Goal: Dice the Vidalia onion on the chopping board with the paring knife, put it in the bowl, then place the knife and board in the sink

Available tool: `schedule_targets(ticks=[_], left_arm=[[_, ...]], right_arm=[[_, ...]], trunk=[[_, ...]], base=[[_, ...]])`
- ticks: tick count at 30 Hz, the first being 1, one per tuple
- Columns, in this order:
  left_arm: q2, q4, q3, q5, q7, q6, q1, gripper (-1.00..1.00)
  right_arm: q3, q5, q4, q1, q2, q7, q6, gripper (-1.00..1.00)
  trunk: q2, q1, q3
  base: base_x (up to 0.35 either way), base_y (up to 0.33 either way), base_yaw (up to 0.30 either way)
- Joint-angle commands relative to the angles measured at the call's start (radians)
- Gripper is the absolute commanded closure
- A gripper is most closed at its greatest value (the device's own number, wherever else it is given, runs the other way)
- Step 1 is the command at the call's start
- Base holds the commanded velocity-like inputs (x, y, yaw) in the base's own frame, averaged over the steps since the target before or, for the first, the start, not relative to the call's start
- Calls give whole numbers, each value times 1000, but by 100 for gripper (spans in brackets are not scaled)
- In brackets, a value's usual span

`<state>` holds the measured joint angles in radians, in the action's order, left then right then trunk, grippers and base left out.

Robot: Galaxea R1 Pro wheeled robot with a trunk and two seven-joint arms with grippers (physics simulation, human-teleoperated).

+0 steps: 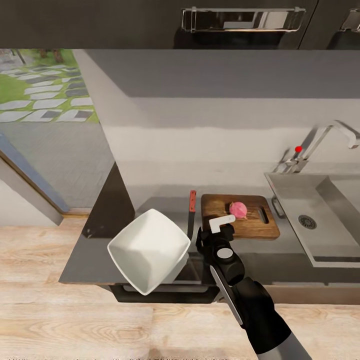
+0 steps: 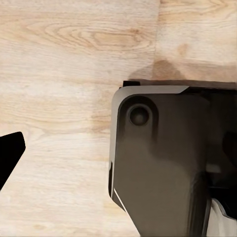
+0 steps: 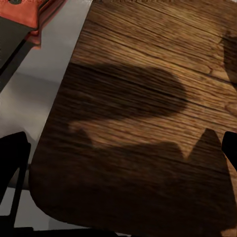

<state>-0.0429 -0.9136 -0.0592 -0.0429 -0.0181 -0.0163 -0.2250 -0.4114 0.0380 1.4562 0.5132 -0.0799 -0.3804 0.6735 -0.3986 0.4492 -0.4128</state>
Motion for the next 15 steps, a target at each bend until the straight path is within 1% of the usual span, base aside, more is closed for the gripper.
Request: schedule_targets(ticks=[1,9,15], left_arm=[[0,-1,-1,-4,-2,-2,0,-100],[0,-2,-1,-5,-2,-2,0,-100],[0,-2,-1,-4,-2,-2,0,-100]], right_arm=[[-1,3,-20,1,0,-2,11,-100],[-1,3,-20,1,0,-2,11,-100],[-1,3,-20,1,0,-2,11,-100]], trunk=[[-1,1,-3],[-1,1,-10],[-1,1,-10]], base=[[0,0,0],[1,9,0],[64,156,0]])
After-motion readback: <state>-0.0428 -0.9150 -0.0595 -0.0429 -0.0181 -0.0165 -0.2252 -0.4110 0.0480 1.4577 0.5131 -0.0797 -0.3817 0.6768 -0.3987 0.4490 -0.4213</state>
